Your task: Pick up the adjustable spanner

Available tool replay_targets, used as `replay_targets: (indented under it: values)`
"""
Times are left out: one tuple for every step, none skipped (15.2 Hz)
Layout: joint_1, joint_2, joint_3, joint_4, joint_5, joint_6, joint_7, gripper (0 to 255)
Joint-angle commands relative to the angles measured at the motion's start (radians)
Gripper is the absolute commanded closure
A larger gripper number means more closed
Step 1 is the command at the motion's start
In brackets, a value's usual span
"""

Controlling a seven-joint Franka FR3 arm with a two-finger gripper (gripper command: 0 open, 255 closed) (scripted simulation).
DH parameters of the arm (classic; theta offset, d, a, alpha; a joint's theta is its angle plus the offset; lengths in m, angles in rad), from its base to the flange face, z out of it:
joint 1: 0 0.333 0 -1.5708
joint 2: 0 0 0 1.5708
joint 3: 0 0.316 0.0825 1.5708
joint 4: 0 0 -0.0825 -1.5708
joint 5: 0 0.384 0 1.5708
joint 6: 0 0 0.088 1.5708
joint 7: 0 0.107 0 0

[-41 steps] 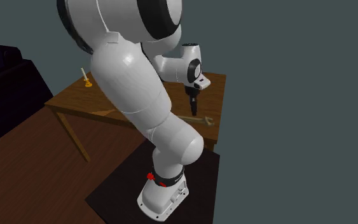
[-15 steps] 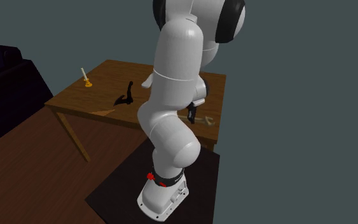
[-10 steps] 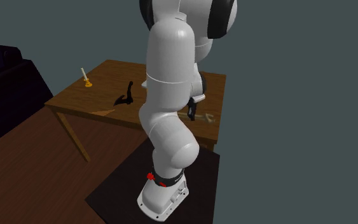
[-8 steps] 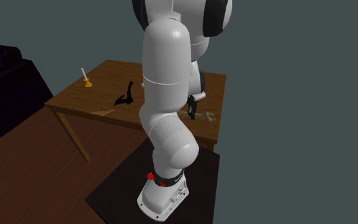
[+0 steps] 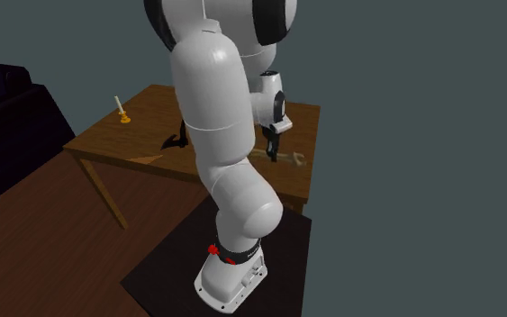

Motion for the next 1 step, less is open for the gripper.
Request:
replay_targets:
  values:
    - [0.008,-0.013,-0.005,-0.001,0.022,-0.008,-0.017,255]
